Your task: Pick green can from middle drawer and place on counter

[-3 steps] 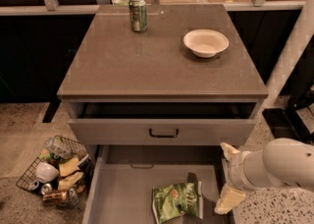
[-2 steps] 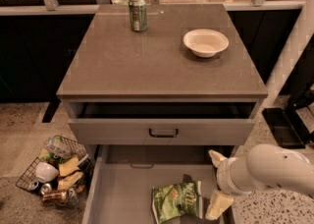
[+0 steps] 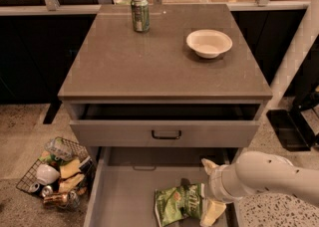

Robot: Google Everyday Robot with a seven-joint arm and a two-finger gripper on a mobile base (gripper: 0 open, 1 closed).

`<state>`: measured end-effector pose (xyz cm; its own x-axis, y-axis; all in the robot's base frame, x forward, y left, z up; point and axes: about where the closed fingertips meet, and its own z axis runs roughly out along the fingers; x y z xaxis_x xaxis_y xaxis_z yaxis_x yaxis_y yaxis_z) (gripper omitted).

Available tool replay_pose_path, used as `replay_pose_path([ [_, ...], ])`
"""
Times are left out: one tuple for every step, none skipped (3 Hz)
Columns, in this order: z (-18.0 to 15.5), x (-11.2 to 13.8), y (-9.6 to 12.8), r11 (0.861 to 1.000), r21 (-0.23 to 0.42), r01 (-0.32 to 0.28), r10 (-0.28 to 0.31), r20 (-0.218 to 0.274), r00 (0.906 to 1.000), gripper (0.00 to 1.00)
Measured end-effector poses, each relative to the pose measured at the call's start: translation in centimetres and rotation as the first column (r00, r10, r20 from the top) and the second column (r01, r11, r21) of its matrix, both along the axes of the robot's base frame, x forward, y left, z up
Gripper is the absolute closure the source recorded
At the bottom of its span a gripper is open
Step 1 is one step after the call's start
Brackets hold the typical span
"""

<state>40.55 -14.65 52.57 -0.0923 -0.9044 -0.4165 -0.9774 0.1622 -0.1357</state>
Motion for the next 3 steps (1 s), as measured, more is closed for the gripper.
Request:
replay_pose_path([
  [-2.4, 0.4, -0.3, 1.000, 0.014, 0.016, -0.015, -0.018, 0.9997, 0.00],
  [-5.8, 0.3, -0.5, 0.998, 0.045, 0.035, -0.033, -0.033, 0.9989, 0.00],
  [-8.6, 0.1, 0.3, 0.996, 0.088, 0.031, -0.027, -0.044, 0.9987, 0.00],
])
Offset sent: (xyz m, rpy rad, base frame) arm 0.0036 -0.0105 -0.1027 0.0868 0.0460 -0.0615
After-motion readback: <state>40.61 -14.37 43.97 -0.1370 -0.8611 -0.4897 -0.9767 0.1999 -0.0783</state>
